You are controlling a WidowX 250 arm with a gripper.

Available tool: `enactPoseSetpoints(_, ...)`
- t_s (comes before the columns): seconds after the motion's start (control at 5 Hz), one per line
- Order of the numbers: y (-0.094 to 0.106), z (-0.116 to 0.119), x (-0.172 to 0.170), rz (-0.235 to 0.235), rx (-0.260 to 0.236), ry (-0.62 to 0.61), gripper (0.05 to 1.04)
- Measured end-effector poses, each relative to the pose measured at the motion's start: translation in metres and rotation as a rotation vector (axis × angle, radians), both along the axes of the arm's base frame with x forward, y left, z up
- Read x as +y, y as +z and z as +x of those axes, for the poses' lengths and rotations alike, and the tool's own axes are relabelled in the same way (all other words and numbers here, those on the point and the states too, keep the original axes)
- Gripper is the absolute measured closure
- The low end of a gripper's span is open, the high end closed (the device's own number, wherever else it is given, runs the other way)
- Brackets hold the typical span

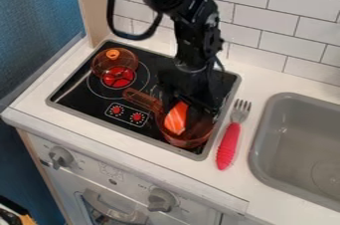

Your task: Move the salmon on the upper right of the stove

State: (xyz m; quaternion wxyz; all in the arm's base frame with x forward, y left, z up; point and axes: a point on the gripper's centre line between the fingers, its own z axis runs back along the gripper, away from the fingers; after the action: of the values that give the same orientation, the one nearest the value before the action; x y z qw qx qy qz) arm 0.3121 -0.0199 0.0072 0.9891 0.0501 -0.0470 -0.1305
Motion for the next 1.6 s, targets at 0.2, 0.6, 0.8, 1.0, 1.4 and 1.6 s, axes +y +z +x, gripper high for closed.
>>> enactPoseSetpoints(0.2, 0.005, -0.002, 0.006, -0.008, 0.018, 0.004, 0.505)
enactPoseSetpoints(0.6, 0.044, 0.022, 0.021, -0.047, -0.087, 0.049, 0.505)
enactPoseSetpoints(0.8, 0.056, 0.053, 0.021, -0.066, -0.101, 0.099, 0.505)
enactPoseSetpoints(1.0, 0.046, 0.084, 0.02, -0.074, -0.08, 0.141, 0.505)
enactPoseSetpoints(1.4, 0.018, 0.107, 0.021, -0.095, -0.032, 0.137, 0.505)
enactPoseSetpoints(1.6, 0.002, 0.106, 0.018, -0.08, 0.0, 0.12, 0.505)
